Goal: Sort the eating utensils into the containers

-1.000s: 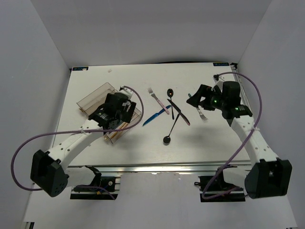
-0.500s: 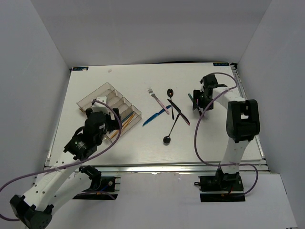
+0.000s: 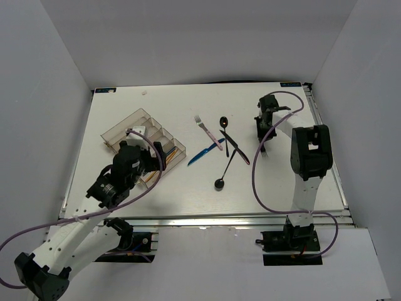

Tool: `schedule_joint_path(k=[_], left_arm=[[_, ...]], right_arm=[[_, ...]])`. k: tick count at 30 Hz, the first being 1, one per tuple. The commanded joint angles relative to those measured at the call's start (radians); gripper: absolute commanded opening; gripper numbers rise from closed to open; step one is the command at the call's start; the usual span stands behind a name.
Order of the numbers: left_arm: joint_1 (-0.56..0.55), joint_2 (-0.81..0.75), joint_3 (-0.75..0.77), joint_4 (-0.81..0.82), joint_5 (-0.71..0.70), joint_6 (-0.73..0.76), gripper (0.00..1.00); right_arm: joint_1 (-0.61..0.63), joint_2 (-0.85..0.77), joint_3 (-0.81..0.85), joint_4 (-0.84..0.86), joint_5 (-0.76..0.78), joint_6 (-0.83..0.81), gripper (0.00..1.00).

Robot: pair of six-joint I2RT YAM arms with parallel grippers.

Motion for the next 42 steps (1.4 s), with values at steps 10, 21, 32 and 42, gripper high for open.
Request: schedule_joint_path(k=[10,21,32,42], left_arm=[[-0.004,0.171,0.137,0.448,0.478,-0.377,0.98],[-0.108,0.467,0.281,0.518,0.372,-0.54,0.98],[-0.117,0.527,0.295,0.452,0.341,-0.536,0.53],[-0.117,0.537,0.39,0.289,0.291,-0.321,0.0]], right_arm=[[0.083,-0.459,-0.262,0.153,-0.442,0.16,0.0],[0.348,-0.808,-0.466,0.422,-0.574,0.408,0.0],[0.483,-0.825,-0.413,0.402,-0.565,0.378,0.0],[0.503,-0.891,-0.437,0.456,-0.521,0.397,0.29]])
